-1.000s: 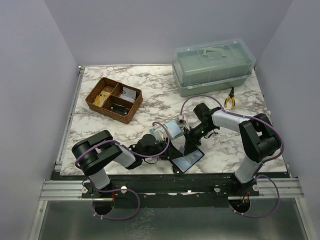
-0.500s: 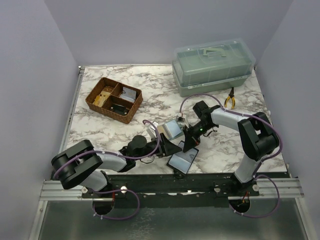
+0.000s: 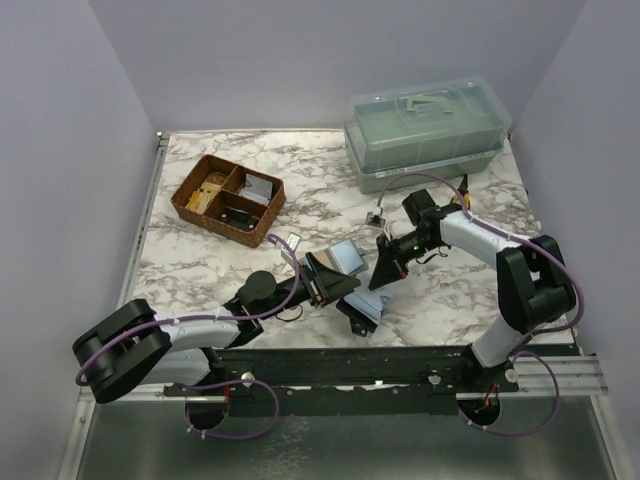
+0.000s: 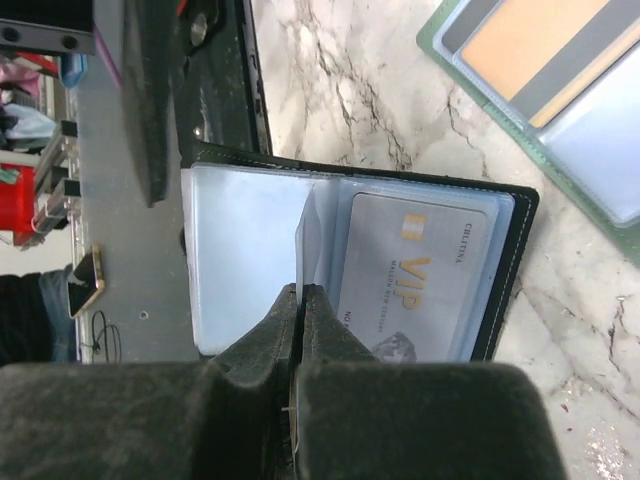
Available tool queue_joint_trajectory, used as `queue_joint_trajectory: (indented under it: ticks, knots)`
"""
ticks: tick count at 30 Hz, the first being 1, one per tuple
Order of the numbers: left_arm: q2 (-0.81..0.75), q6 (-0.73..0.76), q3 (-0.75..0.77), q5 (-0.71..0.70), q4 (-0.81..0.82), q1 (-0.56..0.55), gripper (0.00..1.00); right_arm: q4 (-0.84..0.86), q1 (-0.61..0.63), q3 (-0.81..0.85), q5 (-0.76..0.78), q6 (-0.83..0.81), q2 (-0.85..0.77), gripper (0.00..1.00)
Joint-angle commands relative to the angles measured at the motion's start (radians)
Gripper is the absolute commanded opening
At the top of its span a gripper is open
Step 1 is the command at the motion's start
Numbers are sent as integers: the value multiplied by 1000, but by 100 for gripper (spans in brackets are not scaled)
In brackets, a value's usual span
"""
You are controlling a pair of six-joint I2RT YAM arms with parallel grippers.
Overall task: Take the credit cards out of the card holder
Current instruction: Remove the credit card from the card holder.
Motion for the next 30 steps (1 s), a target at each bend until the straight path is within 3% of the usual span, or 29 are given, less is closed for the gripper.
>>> queue_joint_trajectory:
  ticks: [1, 12, 19, 30]
  knots:
    - [29, -32, 25, -31, 20, 4, 88, 27, -39, -3, -87, 63, -52, 0]
    - [168, -2, 114, 7, 7, 6, 84, 143, -46, -58, -5, 137, -124, 0]
    - [153, -22, 207, -83, -414, 7, 80, 224, -46, -99, 58, 207, -172, 0]
    - [185, 30, 252, -104, -468, 7, 71, 200, -97, -82, -142, 254, -130, 0]
